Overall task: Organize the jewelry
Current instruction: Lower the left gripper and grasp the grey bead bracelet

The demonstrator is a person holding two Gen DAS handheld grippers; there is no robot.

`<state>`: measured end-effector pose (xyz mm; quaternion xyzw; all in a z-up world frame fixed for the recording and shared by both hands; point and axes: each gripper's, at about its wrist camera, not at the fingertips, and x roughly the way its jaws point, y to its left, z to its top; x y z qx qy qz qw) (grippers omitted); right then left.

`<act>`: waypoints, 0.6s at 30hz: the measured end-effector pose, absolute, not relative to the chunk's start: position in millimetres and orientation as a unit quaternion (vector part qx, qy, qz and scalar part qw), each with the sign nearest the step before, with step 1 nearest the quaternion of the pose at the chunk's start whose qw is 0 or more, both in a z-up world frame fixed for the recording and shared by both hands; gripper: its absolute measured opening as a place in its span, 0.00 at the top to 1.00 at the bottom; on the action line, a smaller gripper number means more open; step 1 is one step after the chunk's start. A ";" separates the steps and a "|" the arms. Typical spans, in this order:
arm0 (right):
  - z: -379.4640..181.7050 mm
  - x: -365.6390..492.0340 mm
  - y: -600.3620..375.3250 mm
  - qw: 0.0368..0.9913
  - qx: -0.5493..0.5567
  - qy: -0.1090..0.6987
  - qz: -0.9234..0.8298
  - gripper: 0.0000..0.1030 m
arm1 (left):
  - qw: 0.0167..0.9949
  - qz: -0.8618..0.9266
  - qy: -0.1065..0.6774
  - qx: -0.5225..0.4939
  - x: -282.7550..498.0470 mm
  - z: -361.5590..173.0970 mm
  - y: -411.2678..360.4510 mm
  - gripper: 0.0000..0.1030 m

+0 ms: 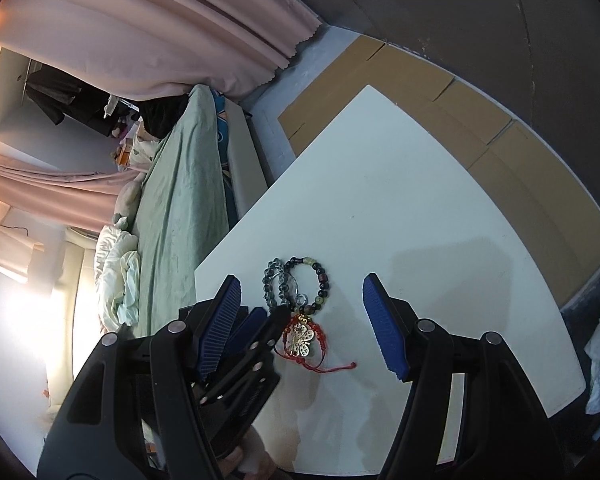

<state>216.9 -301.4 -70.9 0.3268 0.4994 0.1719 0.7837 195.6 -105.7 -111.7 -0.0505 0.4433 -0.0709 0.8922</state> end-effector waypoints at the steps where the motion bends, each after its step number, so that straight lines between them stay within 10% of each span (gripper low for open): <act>1: -71.2 217.7 -300.9 0.784 0.327 0.499 0.172 0.37 | 0.893 -0.066 0.444 -0.046 197.3 -114.1 -106.6 0.69; 9: -71.7 217.1 -294.0 0.785 0.318 0.503 0.173 0.37 | 0.885 -0.048 0.462 -0.041 206.1 -130.7 -103.8 0.92; 18: -79.3 213.3 -275.2 0.777 0.295 0.522 0.191 0.41 | 0.899 -0.069 0.425 -0.080 186.3 -96.3 -82.6 0.93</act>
